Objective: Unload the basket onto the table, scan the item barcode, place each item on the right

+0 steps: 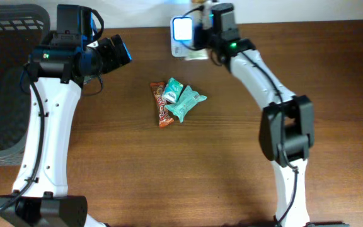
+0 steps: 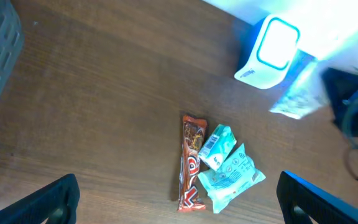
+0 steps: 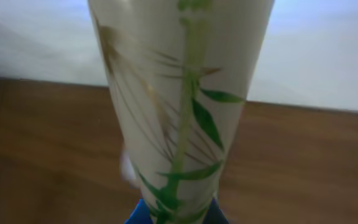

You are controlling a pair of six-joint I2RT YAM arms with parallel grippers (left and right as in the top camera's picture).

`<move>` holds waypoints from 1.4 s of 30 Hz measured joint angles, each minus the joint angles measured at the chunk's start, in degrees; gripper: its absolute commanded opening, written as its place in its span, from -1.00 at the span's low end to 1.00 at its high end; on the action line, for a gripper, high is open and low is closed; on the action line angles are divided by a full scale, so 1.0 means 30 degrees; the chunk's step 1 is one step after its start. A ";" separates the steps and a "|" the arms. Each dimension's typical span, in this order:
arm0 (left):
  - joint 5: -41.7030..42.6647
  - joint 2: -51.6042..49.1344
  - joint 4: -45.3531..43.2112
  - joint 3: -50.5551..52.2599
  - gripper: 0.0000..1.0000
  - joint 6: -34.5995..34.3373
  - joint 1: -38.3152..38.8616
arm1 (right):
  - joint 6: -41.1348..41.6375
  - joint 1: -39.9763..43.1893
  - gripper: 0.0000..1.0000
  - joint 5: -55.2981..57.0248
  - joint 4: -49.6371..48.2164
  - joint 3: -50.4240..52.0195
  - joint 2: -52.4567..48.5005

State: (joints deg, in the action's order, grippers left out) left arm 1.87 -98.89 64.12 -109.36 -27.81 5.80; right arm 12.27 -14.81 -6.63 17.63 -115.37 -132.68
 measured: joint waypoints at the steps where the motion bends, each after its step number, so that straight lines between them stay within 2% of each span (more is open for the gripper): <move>1: 0.0007 0.0000 0.0000 0.0000 0.98 0.0000 0.0000 | 0.0007 0.0539 -0.92 0.0816 0.1581 0.0007 0.0386; 5: 0.0000 0.0000 0.0000 0.0000 0.98 0.0000 0.0000 | 0.0007 0.5209 -0.92 0.4612 0.7613 -0.0124 0.2062; 8: 0.0007 0.0000 0.0000 0.0000 0.98 0.0000 0.0000 | 0.1435 0.9209 -0.92 0.5719 1.0280 0.0058 0.2178; 12: 0.0007 0.0000 0.0000 0.0000 0.98 0.0000 0.0000 | 0.7504 1.3996 -0.92 0.5734 1.0746 0.0962 0.2178; 14: 0.0007 0.0000 -0.0007 0.0000 0.98 0.0000 0.0000 | 0.8568 1.5169 -0.92 0.5690 1.0003 0.1515 0.2171; 15: 0.0007 0.0000 0.0000 0.0000 0.98 0.0000 0.0000 | 0.9143 1.5948 -0.83 0.5697 0.9304 0.1836 0.2135; 16: 0.0007 0.0000 0.0000 0.0000 0.98 0.0000 0.0000 | 0.9377 1.6218 -0.63 0.5676 0.9027 0.1894 0.2113; 17: 0.0007 0.0000 0.0000 0.0000 0.98 0.0000 0.0000 | 0.9500 1.6480 -0.09 0.5632 0.8852 0.1894 0.2040; 18: 0.0007 0.0000 0.0000 0.0000 0.98 0.0000 0.0000 | 0.9624 1.6735 0.55 0.5632 0.8670 0.1902 0.1967; 19: 0.0000 0.0000 0.0000 0.0000 0.98 0.0000 0.0000 | 0.9435 1.6917 0.81 0.5552 0.8284 0.1902 0.1967; 21: 0.0000 0.0000 0.0000 0.0000 0.98 0.0000 0.0000 | 0.7941 1.7056 0.86 0.5246 0.8007 0.1894 0.1967; 25: 0.0000 0.0000 0.0007 0.0000 0.98 0.0000 0.0000 | 0.5850 1.6837 0.85 0.4204 0.8925 0.1894 0.2098; 28: 0.0007 0.0000 0.0000 0.0000 0.98 0.0000 0.0000 | 0.5457 1.6050 0.86 0.1297 0.9100 0.1894 0.3147; 29: 0.0007 0.0000 0.0007 0.0000 0.98 0.0000 0.0000 | 0.5333 1.5271 0.85 -0.1457 0.9384 0.1887 0.4175; 31: 0.0007 0.0000 0.0007 0.0000 0.98 0.0000 0.0000 | 0.5202 1.4345 0.82 -0.4255 1.0003 0.1807 0.4976; 32: 0.0000 0.0000 0.0000 0.0000 0.98 0.0000 0.0000 | 0.4554 1.3129 0.74 -0.7016 1.1366 0.1588 0.5260; 34: 0.0007 0.0000 0.0000 0.0000 0.98 0.0000 0.0000 | 0.3577 1.1526 0.74 -0.8867 1.2815 0.1545 0.5246; 38: 0.0000 0.0000 0.0000 0.0000 0.98 0.0000 0.0000 | 0.1005 0.7286 0.74 -0.9690 1.5941 0.1566 0.5224; 42: 0.0000 0.0000 0.0000 0.0000 0.98 0.0000 0.0000 | 0.0430 0.3104 0.75 -0.8721 1.6808 0.1566 0.4801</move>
State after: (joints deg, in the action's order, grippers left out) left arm 1.87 -98.89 64.12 -109.36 -27.81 5.80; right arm 13.56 -5.50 -32.80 68.05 -110.67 -118.28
